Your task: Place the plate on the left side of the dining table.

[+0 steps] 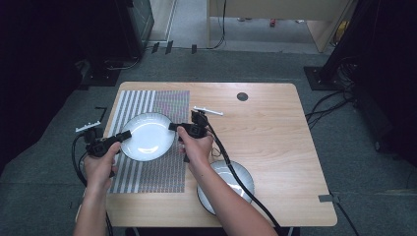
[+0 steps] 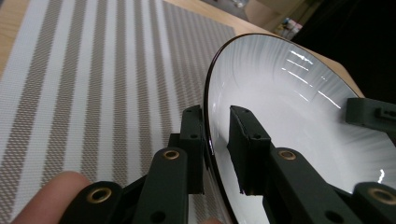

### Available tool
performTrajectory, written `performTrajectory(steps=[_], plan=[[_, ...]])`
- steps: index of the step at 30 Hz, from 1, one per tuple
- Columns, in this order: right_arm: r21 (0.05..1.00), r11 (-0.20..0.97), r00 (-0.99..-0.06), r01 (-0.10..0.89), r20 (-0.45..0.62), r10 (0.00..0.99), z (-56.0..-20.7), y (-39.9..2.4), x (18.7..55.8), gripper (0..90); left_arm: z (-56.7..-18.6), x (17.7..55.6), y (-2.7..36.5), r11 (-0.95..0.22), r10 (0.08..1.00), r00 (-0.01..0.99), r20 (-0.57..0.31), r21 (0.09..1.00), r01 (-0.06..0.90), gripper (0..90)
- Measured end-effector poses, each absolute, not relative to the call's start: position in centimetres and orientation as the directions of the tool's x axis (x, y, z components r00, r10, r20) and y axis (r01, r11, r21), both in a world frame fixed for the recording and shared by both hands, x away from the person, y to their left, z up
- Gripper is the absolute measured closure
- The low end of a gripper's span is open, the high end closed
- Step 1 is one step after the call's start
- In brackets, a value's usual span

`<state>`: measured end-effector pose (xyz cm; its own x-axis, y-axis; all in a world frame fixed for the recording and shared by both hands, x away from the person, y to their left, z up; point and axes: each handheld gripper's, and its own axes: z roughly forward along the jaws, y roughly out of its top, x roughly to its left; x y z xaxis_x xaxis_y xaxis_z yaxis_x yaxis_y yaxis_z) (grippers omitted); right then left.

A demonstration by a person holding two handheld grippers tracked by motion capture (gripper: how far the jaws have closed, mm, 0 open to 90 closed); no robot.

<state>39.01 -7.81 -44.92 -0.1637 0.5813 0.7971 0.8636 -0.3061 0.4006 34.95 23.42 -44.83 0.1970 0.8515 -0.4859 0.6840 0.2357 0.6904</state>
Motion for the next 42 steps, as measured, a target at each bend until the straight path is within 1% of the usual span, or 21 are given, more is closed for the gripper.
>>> performTrajectory(steps=[4, 8, 10, 13, 16, 23, 27, 31, 36, 42], plan=[[0.382, -0.309, -0.142, 0.871, 0.797, 0.586, -46.2, -6.6, 40.9, 82.1, -45.9, 36.7, 24.3, 0.251, 0.85, 0.168, -0.499, 0.664, 0.704, 77.3], [0.353, -0.327, -0.105, 0.877, 0.803, 0.587, -47.6, -6.2, 42.4, 82.3, -46.9, 38.1, 24.4, 0.248, 0.857, 0.154, -0.492, 0.655, 0.714, 77.8], [0.356, -0.334, -0.103, 0.873, 0.803, 0.587, -48.2, -6.2, 43.1, 82.4, -47.3, 38.9, 24.4, 0.25, 0.854, 0.148, -0.498, 0.644, 0.723, 78.2], [0.36, -0.325, -0.102, 0.874, 0.792, 0.602, -48.7, -6.2, 44.0, 82.4, -48.0, 39.9, 24.3, 0.27, 0.847, 0.125, -0.518, 0.619, 0.737, 78.6], [0.343, -0.331, -0.08, 0.879, 0.791, 0.607, -48.9, -6.2, 44.5, 82.0, -48.5, 40.6, 24.3, 0.274, 0.844, 0.113, -0.524, 0.603, 0.749, 78.4], [0.349, -0.315, -0.08, 0.883, 0.772, 0.631, -50.0, -5.7, 44.7, 82.4, -49.6, 41.0, 24.5, 0.283, 0.847, 0.08, -0.526, 0.572, 0.769, 78.2], [0.338, -0.322, -0.072, 0.884, 0.78, 0.621, -50.5, -5.5, 44.8, 82.3, -49.9, 41.0, 24.9, 0.293, 0.844, 0.07, -0.532, 0.566, 0.77, 78.2], [0.347, -0.321, -0.08, 0.881, 0.779, 0.621, -50.9, -5.0, 44.7, 82.4, -50.1, 41.1, 25.2, 0.3, 0.849, 0.056, -0.526, 0.566, 0.768, 78.3], [0.347, -0.325, -0.077, 0.88, 0.779, 0.623, -51.0, -4.7, 44.8, 82.2, -50.3, 41.2, 25.2, 0.296, 0.849, 0.058, -0.525, 0.564, 0.771, 77.9], [0.357, -0.303, -0.086, 0.884, 0.759, 0.645, -51.2, -4.9, 44.8, 82.1, -50.9, 41.2, 24.9, 0.28, 0.853, 0.06, -0.519, 0.551, 0.786, 76.6]])
